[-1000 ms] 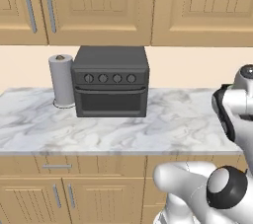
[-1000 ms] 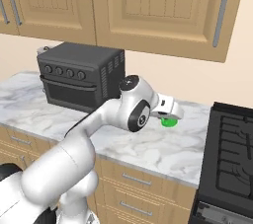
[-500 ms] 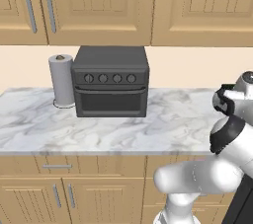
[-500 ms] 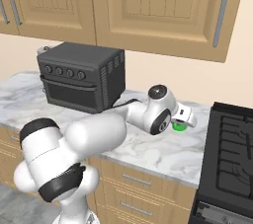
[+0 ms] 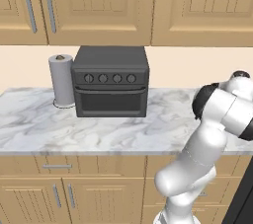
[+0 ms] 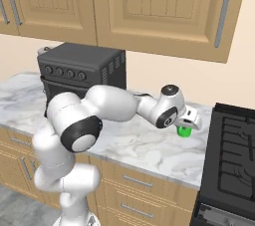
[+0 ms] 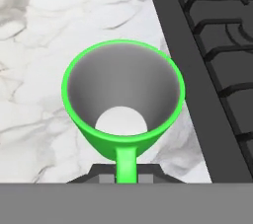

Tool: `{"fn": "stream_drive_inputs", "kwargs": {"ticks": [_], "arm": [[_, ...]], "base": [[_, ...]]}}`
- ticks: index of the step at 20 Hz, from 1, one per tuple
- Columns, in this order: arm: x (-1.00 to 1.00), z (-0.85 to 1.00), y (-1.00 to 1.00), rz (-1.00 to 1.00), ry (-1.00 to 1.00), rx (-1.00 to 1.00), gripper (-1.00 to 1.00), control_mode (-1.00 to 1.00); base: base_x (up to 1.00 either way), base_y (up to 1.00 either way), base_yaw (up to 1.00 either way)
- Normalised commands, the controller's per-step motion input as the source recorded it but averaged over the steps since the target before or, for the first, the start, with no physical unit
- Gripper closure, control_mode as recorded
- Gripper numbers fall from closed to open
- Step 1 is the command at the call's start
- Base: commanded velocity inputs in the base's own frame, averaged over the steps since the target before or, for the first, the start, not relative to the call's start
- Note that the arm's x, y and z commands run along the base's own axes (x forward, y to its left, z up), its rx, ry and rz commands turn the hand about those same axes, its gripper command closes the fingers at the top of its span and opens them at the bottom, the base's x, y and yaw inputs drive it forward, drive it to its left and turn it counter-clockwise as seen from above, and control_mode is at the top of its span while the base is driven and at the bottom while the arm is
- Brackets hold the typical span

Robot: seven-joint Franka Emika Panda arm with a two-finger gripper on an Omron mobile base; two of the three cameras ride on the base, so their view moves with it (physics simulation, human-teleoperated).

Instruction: Clear the mugs and bowl far away from the sink.

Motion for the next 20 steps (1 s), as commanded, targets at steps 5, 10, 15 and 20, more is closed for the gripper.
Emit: {"fn": "stream_drive_inputs", "kwargs": {"ticks": [5,10,15,20], "arm": [[0.22,-0.6,-0.14,0.0,0.08,0.01,1.0,-1.0],[0.0,-0.59,-0.23,0.03,0.0,0.04,1.0,-1.0],[0.0,-0.01,-0.1,0.01,0.0,0.08,-1.0,-1.0],[0.0,0.79,0.09,0.0,0.0,0.11,-1.0,-1.0]], "base": [[0.0,0.0,0.0],[0.0,0.0,0.0],[0.0,0.0,0.0],[0.0,0.0,0.0]]}}
